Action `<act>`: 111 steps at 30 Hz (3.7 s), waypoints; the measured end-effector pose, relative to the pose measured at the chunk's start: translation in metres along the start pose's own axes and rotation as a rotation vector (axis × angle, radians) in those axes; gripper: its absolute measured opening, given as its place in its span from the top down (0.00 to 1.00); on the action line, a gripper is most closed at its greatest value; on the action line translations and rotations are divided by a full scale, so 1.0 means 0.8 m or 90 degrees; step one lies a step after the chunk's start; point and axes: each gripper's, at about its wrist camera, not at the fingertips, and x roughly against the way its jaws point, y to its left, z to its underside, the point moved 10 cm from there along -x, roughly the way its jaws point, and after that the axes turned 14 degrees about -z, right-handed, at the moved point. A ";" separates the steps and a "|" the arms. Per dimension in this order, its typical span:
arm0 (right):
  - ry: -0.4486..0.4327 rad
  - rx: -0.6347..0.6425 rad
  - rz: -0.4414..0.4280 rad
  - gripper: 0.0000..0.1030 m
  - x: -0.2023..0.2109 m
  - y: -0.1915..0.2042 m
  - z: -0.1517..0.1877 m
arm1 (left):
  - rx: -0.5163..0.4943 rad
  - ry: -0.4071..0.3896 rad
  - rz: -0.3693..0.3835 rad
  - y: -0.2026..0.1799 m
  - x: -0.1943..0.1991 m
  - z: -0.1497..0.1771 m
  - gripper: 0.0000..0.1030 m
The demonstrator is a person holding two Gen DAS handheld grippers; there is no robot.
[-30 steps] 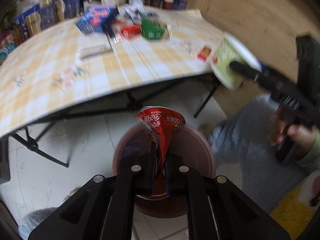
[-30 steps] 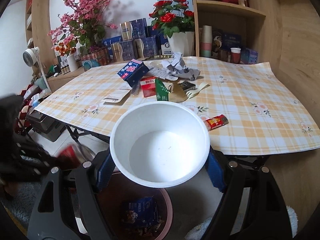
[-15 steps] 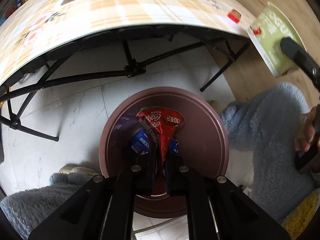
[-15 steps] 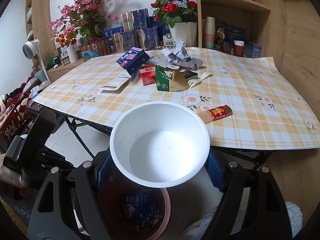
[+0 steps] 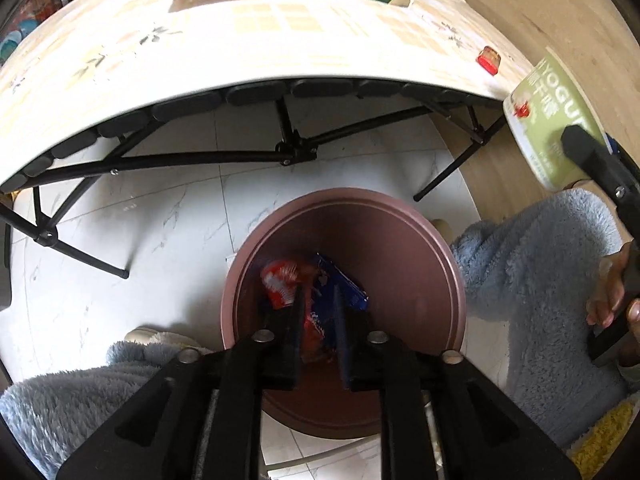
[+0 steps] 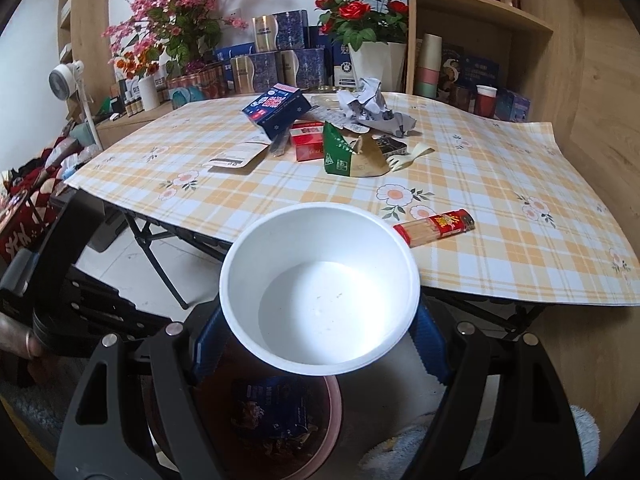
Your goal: Collect trash
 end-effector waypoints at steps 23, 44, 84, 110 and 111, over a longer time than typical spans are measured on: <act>0.092 0.041 -0.026 0.24 -0.042 0.034 0.037 | 0.222 -0.449 -0.203 0.149 0.218 -0.039 0.06; 0.132 0.085 -0.032 0.06 -0.056 0.054 0.051 | 0.229 -0.371 -0.193 0.156 0.179 -0.032 0.06; -0.015 -0.067 0.064 0.06 0.004 -0.040 -0.001 | 0.191 -0.362 -0.200 0.139 0.175 -0.032 0.06; 0.036 -0.257 0.064 0.49 -0.061 -0.157 -0.032 | 0.251 -0.288 -0.165 0.152 0.134 -0.060 0.06; 0.039 -0.251 0.071 0.49 -0.066 -0.158 -0.036 | 0.251 -0.288 -0.161 0.150 0.133 -0.061 0.06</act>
